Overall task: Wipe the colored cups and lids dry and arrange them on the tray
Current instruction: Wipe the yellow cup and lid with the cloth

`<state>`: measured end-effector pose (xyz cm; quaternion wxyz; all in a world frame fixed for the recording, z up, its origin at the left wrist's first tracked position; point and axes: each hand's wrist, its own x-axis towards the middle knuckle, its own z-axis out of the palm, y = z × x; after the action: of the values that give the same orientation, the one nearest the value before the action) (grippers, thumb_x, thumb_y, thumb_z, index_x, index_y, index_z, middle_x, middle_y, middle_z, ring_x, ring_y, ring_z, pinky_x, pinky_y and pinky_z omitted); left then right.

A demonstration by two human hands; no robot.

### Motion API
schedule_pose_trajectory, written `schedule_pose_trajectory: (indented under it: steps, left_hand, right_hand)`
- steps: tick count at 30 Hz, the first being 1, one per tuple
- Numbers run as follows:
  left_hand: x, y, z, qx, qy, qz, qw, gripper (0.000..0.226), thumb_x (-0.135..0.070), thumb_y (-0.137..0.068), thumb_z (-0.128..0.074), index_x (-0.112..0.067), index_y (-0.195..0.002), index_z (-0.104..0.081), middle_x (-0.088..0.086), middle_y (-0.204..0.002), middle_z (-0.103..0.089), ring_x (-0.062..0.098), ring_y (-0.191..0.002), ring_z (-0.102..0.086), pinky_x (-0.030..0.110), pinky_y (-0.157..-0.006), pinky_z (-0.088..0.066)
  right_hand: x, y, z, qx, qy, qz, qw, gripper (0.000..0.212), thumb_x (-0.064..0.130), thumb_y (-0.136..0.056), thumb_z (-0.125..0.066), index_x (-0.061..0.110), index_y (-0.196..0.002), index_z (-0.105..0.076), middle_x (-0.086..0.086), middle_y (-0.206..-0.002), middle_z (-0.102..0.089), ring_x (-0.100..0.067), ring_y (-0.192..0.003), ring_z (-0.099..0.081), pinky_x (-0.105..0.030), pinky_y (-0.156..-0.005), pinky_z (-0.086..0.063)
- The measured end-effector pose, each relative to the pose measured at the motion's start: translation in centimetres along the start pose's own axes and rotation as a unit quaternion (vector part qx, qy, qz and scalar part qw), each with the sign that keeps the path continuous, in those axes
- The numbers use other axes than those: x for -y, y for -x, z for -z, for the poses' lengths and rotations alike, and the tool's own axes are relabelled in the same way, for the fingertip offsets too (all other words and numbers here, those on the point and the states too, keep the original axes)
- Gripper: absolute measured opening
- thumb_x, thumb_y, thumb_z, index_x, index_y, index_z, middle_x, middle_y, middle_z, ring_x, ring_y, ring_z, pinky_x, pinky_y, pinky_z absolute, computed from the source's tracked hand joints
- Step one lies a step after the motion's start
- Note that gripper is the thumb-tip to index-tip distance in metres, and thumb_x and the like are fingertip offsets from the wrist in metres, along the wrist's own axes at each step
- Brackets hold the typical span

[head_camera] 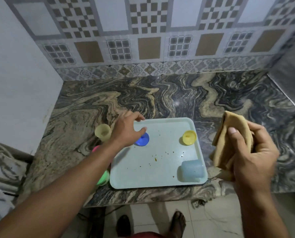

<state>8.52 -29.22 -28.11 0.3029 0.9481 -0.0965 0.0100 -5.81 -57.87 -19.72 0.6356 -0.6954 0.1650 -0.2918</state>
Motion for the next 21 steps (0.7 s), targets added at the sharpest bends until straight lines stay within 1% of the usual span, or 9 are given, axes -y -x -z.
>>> schedule_pose_trajectory:
  steps: [3,4,5,7,10,11,13,16,21]
  left_hand:
    - [-4.1,0.0,-3.5,0.061,0.010,-0.063,0.996,0.030,-0.040,-0.082,-0.076,-0.027,-0.108,-0.069,-0.007,-0.102,-0.064,0.022,-0.103,-0.062,0.043,-0.094,-0.049]
    - [-5.2,-0.1,-4.8,0.078,0.001,-0.080,0.994,0.030,-0.038,-0.084,-0.077,-0.027,-0.110,-0.068,-0.006,-0.106,-0.064,0.022,-0.107,-0.061,0.043,-0.096,-0.047]
    - [-5.9,-0.2,-6.0,0.089,-0.013,-0.095,0.991,0.030,-0.037,-0.086,-0.076,-0.028,-0.113,-0.068,-0.005,-0.109,-0.063,0.021,-0.111,-0.059,0.042,-0.099,-0.045]
    - [-7.7,-0.5,-8.6,0.113,-0.057,-0.138,0.982,0.032,-0.034,-0.087,-0.075,-0.029,-0.118,-0.066,-0.002,-0.116,-0.059,0.023,-0.118,-0.054,0.040,-0.100,-0.040]
    - [-9.5,-0.9,-11.4,0.130,-0.144,-0.208,0.959,0.036,-0.025,-0.085,-0.074,-0.025,-0.120,-0.067,0.002,-0.123,-0.056,0.028,-0.118,-0.051,0.040,-0.097,-0.037]
    - [-9.7,-1.0,-12.1,0.127,-0.173,-0.234,0.948,0.035,-0.022,-0.085,-0.074,-0.023,-0.119,-0.067,0.004,-0.126,-0.056,0.030,-0.118,-0.051,0.041,-0.095,-0.039]
    - [-9.9,-1.3,-12.9,0.114,-0.220,-0.269,0.931,0.031,-0.017,-0.085,-0.073,-0.021,-0.115,-0.068,0.007,-0.130,-0.056,0.033,-0.119,-0.052,0.044,-0.093,-0.041]
    - [-10.0,-2.0,-13.3,0.112,-0.277,-0.288,0.910,0.029,-0.013,-0.090,-0.064,-0.021,-0.118,-0.069,0.009,-0.135,-0.054,0.033,-0.125,-0.050,0.047,-0.098,-0.040]
    - [-9.6,-2.8,-13.5,0.103,-0.310,-0.305,0.895,0.025,-0.012,-0.092,-0.063,-0.022,-0.112,-0.074,0.007,-0.126,-0.059,0.032,-0.119,-0.053,0.047,-0.095,-0.043]
  right_hand:
    - [-0.3,0.0,1.4,-0.020,0.005,-0.010,1.000,0.008,0.026,-0.096,-0.074,0.028,-0.103,-0.072,-0.007,-0.094,-0.071,-0.034,-0.083,-0.069,-0.061,-0.076,-0.062]
    - [-0.2,0.2,1.8,-0.023,0.010,-0.009,1.000,0.008,0.028,-0.095,-0.074,0.029,-0.103,-0.073,-0.005,-0.094,-0.072,-0.035,-0.084,-0.070,-0.066,-0.077,-0.062]
    - [-0.1,0.5,1.9,-0.024,0.012,-0.009,1.000,0.008,0.028,-0.095,-0.073,0.029,-0.103,-0.072,0.000,-0.093,-0.072,-0.031,-0.083,-0.070,-0.066,-0.077,-0.062]
    - [0.1,1.0,2.7,-0.031,0.003,-0.013,0.999,0.008,0.028,-0.095,-0.074,0.030,-0.103,-0.073,0.011,-0.090,-0.073,-0.019,-0.083,-0.069,-0.054,-0.076,-0.063]
    - [-0.4,1.7,4.0,-0.037,-0.004,-0.009,0.999,0.018,0.013,-0.098,-0.076,0.030,-0.099,-0.071,0.019,-0.088,-0.074,-0.002,-0.082,-0.066,-0.024,-0.075,-0.057]
    - [-0.6,1.9,4.4,-0.038,0.000,-0.013,0.999,0.020,0.009,-0.099,-0.075,0.029,-0.100,-0.071,0.019,-0.089,-0.074,0.001,-0.081,-0.066,-0.019,-0.074,-0.056]
    - [-0.8,2.3,5.2,-0.045,0.012,-0.018,0.999,0.017,0.008,-0.100,-0.073,0.026,-0.101,-0.071,0.016,-0.091,-0.074,0.000,-0.083,-0.067,-0.017,-0.075,-0.055]
    - [-0.9,3.0,6.3,-0.055,0.022,-0.023,0.998,0.015,0.009,-0.100,-0.073,0.023,-0.104,-0.072,0.008,-0.100,-0.075,-0.006,-0.090,-0.069,-0.020,-0.080,-0.057]
    - [-0.7,3.3,7.5,-0.067,0.018,-0.043,0.997,0.017,0.007,-0.100,-0.073,0.024,-0.102,-0.073,0.015,-0.093,-0.075,-0.004,-0.088,-0.069,-0.018,-0.079,-0.057]
